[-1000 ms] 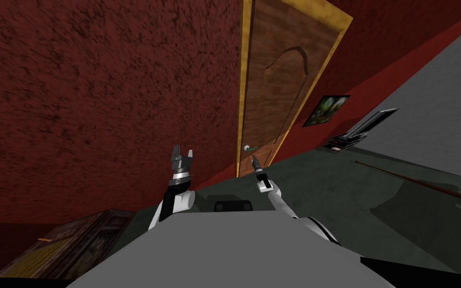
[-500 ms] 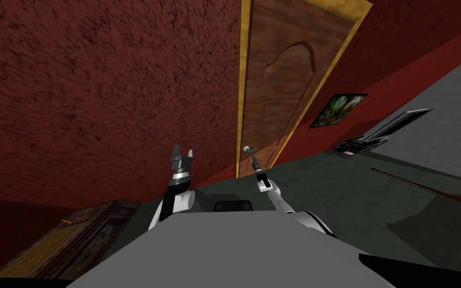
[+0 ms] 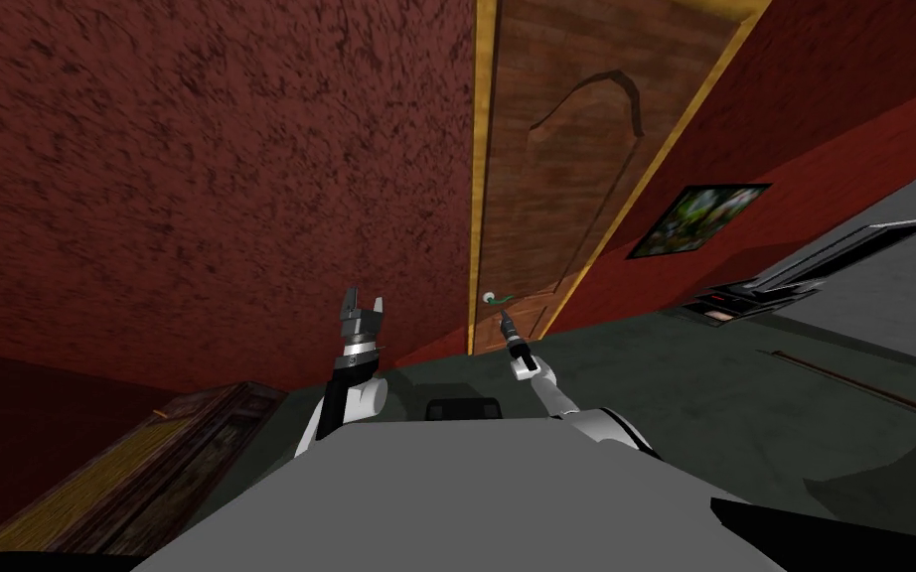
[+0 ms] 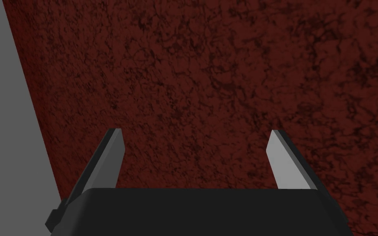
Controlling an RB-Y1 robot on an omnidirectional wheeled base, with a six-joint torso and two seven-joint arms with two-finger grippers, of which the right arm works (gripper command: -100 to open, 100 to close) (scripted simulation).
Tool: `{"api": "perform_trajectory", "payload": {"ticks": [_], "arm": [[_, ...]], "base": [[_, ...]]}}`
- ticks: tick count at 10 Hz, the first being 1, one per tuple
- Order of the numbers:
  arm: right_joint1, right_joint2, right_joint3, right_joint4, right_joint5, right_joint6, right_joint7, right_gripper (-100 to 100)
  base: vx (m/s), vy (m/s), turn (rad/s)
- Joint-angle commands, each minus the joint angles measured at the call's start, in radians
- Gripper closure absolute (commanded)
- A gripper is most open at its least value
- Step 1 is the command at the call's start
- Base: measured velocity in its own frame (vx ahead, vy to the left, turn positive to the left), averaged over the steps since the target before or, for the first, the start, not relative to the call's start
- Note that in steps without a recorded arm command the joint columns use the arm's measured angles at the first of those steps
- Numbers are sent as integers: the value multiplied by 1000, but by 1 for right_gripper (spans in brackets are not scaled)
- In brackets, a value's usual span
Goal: Pull the door open
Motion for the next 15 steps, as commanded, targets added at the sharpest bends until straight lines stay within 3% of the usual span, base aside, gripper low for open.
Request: {"api": "perform_trajectory", "payload": {"ticks": [1,6,7,8,9,11,12,13,14,15], "arm": [[-19,-3,2,42,-2,-8,-7,-100],[-56,-8,4,118,-5,-21,-19,-100],[-53,-7,4,110,-4,-19,-17,-100],[-47,-26,-3,123,-21,-31,-22,-100],[-47,-26,-3,123,-21,-31,-22,-100],[-32,-66,-19,146,-56,-51,-32,-100],[-32,-66,-19,146,-56,-51,-32,-100],[-20,-98,-32,165,-85,-68,-40,-100],[-20,-98,-32,145,-85,-68,-40,-100],[-20,-98,-32,165,-85,-68,-40,-100]], "base": [[22,-146,143],[11,-91,80],[2,-30,17],[34,34,201],[38,37,129],[78,64,266],[68,32,44],[86,45,242],[85,31,161],[40,4,-7]]}}
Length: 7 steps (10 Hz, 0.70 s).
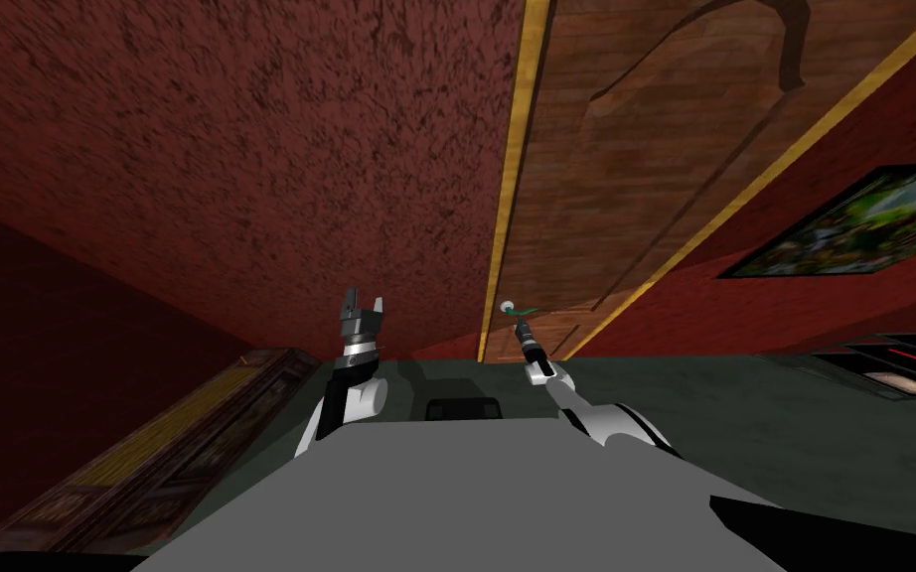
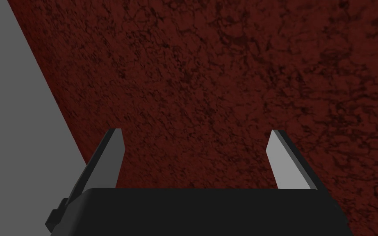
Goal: Pull the door open
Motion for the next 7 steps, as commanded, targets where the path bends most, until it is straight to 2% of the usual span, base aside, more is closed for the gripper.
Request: {"api": "perform_trajectory", "payload": {"ticks": [1,2,4,5,6,7], "arm": [[14,-36,-14,22,-31,-16,-10,-100],[20,-52,-20,32,-45,-24,-14,-100],[20,-52,-20,54,-45,-24,-14,-100],[31,-80,-31,48,-70,-39,-21,-100],[31,-80,-31,75,-70,-39,-21,-100],[31,-80,-31,87,-70,-39,-21,-100]], "base": [[79,16,242],[115,16,316],[57,0,29],[59,13,218],[75,-5,180],[39,-7,0]]}}
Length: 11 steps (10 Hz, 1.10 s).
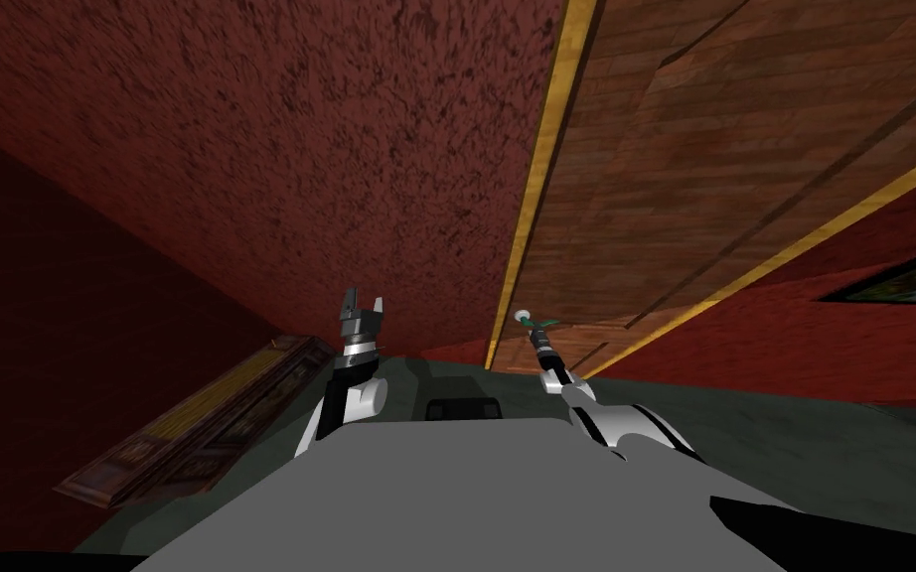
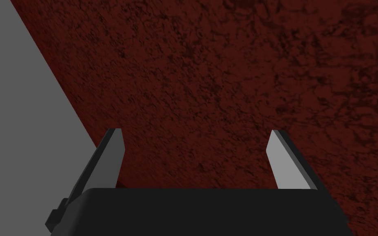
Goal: Pull the door open
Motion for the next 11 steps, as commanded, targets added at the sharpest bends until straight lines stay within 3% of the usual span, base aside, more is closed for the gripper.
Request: {"api": "perform_trajectory", "payload": {"ticks": [1,2,3,4,6,7,11], "arm": [[27,-2,-1,-50,-2,31,1,-100],[27,-2,-1,-73,-2,31,1,-100],[34,-22,-9,-73,-20,20,-4,-100],[36,-28,-12,-70,-25,17,-5,-100],[31,-27,-11,-60,-23,8,-6,-100],[31,-27,-11,-60,-23,8,-6,100],[31,-27,-11,-60,-23,8,-6,100]], "base": [[7,1,-22],[-6,2,-5],[32,-1,272],[68,-13,160],[40,-8,-4],[0,0,0],[-2,0,-2]]}}
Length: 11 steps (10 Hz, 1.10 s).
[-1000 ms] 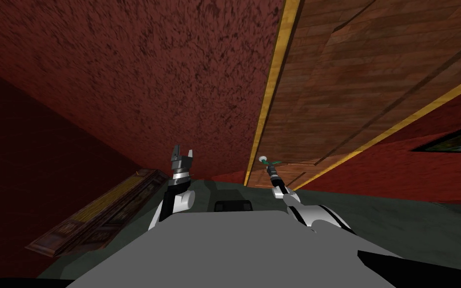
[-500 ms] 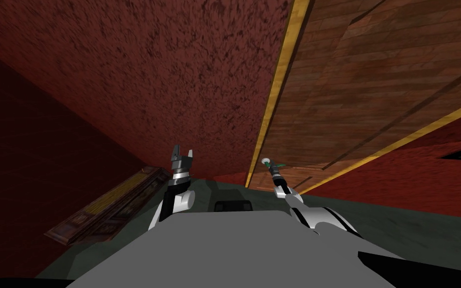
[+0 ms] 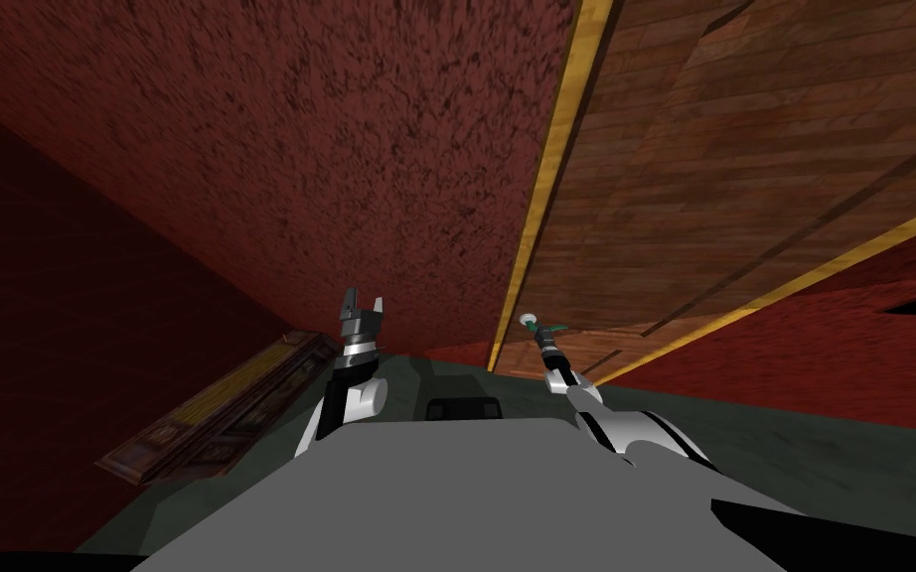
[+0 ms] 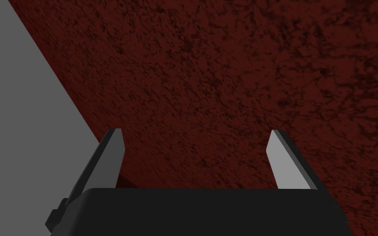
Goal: Pull the door open
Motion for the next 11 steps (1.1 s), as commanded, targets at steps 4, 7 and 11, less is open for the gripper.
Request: {"api": "perform_trajectory", "payload": {"ticks": [4,7,11], "arm": [[-5,-4,16,5,21,-10,-21,100],[-9,-8,29,9,40,-18,-40,100],[-19,-17,63,19,86,-39,-88,100]], "base": [[-101,-33,55],[-193,-61,81],[-194,-86,109]]}}
